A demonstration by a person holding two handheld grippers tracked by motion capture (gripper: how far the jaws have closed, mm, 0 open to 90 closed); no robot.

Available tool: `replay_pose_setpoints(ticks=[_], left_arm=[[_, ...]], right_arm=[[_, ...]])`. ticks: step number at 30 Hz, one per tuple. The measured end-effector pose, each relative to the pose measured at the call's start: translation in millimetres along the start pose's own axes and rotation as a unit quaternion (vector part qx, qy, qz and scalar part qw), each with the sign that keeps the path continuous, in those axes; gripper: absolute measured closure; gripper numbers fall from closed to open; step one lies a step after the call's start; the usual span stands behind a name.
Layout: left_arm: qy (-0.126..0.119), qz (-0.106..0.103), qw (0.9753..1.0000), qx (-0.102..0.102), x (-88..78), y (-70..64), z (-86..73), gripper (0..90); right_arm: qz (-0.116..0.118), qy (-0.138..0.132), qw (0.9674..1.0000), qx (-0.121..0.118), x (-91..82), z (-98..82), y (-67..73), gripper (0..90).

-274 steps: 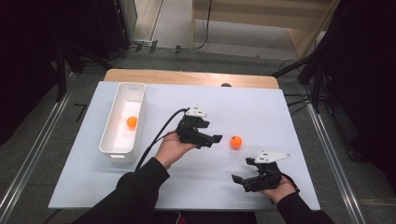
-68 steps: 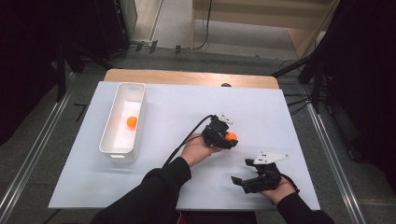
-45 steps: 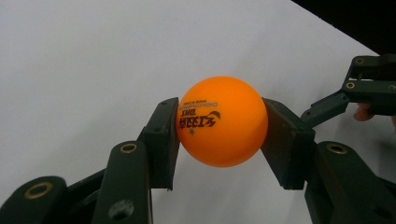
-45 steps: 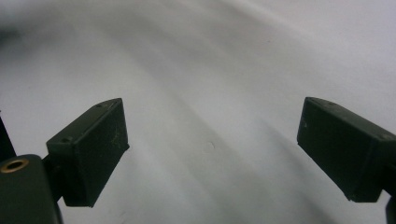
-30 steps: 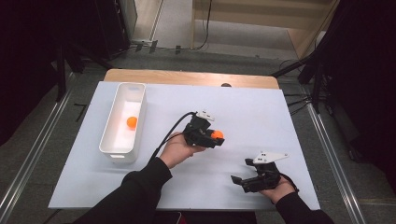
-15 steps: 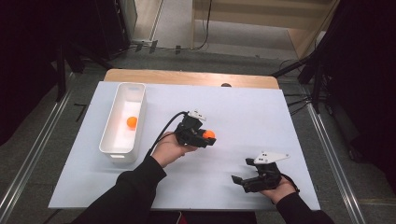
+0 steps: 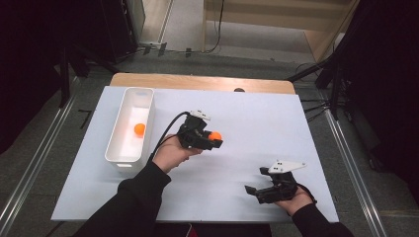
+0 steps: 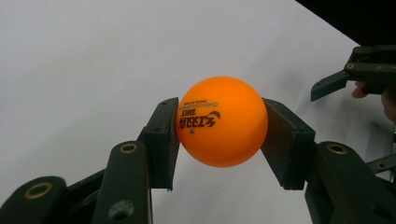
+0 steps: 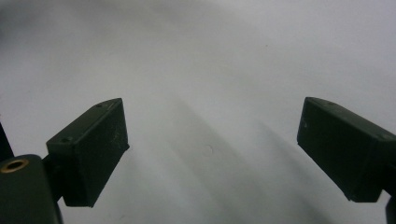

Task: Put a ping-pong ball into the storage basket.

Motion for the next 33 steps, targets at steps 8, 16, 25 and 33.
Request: replay_pose_setpoints(ticks=[8,16,25,33], left_arm=[[-0.006,-0.013,0.9998,-0.010,-9.1,-3.0,5.0,50.6],[-0.001,-0.001,1.0000,-0.008,-16.4,0.3,6.7,50.6],[-0.006,0.002,0.9999,-0.009,-31.2,2.6,11.4,50.5],[-0.008,0.018,0.9998,-0.005,-41.9,8.7,12.7,50.5]], right_arm=[[0.002,0.000,1.0000,0.003,-0.7,-0.1,0.1,7.3],[0.002,-0.002,1.0000,0.001,-0.9,0.1,0.3,7.3],[0.002,-0.002,1.0000,0.000,-0.9,0.2,0.6,7.3],[0.002,-0.002,1.0000,-0.001,-0.6,0.3,0.7,7.3]])
Point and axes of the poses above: each handheld gripper's, and its own axes: x roughly forward along the jaws, z roughly out of its top, y roughly to its left, the point moved 7 cm from there along x, roughly forward along the jaws, and after that the axes turned 1 degree about x, right-handed, at the moved point
